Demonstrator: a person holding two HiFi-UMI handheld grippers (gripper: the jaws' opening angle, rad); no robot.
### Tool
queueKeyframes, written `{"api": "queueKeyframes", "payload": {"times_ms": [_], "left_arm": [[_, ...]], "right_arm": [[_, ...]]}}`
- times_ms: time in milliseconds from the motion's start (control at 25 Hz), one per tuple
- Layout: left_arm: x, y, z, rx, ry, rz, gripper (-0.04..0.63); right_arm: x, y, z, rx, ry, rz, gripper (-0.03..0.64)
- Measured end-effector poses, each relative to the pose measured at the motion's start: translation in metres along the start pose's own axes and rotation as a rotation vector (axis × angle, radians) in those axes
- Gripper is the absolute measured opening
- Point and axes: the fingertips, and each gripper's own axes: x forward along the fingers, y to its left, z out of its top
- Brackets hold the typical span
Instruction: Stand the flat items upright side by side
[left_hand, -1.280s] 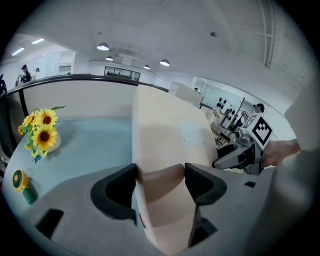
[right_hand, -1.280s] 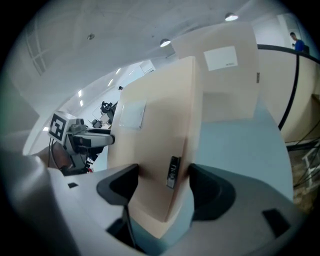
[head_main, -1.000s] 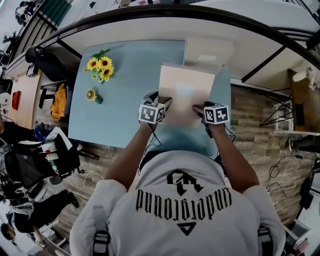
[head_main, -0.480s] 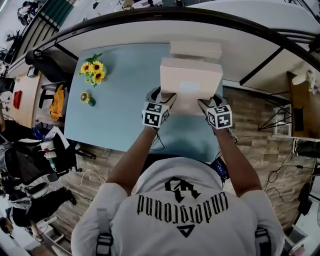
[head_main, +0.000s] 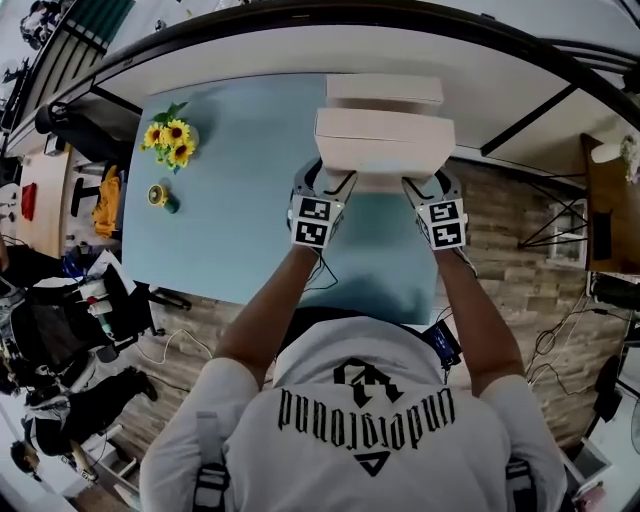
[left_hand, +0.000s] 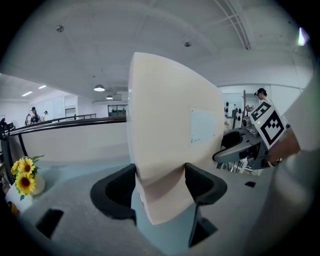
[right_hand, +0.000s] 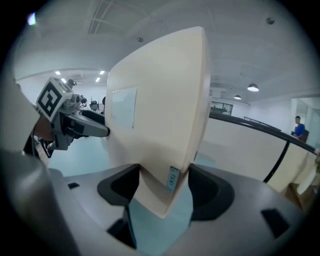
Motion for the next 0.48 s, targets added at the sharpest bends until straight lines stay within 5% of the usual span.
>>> {"api": "queueKeyframes", "payload": {"times_ms": [480], "left_arm": [[0.046,0.015,-0.014,-0.012,0.038,0.008,0.31]], "right_arm": [[0.048,-0.028,-0.002,-0.072,0.01,-0.012,0.307]]}}
